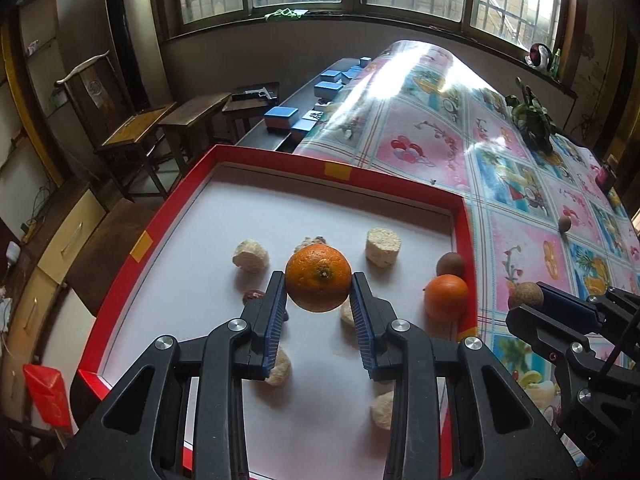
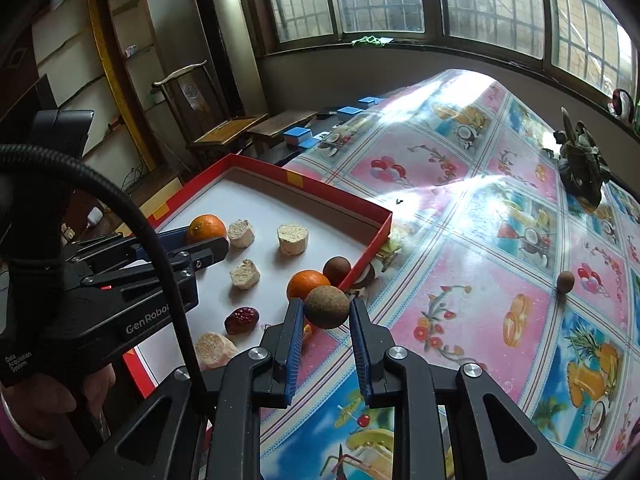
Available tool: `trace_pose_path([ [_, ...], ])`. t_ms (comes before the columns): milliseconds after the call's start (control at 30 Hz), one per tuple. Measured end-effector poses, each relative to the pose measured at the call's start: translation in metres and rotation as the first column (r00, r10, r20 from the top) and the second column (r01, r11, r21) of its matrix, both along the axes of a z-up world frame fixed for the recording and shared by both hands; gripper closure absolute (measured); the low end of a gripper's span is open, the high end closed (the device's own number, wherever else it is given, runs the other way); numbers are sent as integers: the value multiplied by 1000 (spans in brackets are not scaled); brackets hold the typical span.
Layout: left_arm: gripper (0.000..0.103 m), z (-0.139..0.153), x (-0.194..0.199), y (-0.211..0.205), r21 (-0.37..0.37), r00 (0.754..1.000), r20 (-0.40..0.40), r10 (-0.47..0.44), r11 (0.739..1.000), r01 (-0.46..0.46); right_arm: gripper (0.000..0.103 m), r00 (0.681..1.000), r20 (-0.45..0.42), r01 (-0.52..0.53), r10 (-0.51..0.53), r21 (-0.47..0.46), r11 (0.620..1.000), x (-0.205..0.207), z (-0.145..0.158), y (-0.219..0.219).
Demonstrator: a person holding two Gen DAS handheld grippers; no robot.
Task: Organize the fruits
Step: 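Carry the orange and brown fruit over the red tray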
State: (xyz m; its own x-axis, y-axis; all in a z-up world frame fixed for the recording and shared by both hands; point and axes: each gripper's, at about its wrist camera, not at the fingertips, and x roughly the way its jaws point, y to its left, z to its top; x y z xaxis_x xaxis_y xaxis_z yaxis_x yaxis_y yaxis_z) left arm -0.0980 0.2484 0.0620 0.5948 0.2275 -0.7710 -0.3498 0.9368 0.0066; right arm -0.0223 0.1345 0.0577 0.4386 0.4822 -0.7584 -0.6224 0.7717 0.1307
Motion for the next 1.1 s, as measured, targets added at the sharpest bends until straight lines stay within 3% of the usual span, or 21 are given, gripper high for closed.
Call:
trace_pose_path([
  [167, 71, -2, -4, 30, -27, 999, -9, 41, 999, -41, 81, 999, -11, -46, 45, -15, 999, -1, -5, 21],
  [333, 71, -5, -8, 39, -84, 1000, -21, 18, 996, -19, 81, 997, -24, -76, 75, -28, 997, 4, -11, 41],
  [767, 71, -16, 1, 40, -80, 999, -45, 7, 997, -11, 81, 991, -35, -132, 130, -78, 988, 33, -25, 84],
  [933, 71, -19, 6, 34, -38, 999, -50, -5, 999, 3, 81, 987, -64, -151, 145, -119, 981, 44, -40, 95],
  [1100, 71, -20, 10, 32, -38, 999, -51, -3, 999, 1, 81, 988, -79, -140, 132, -107, 984, 51, -45, 94],
])
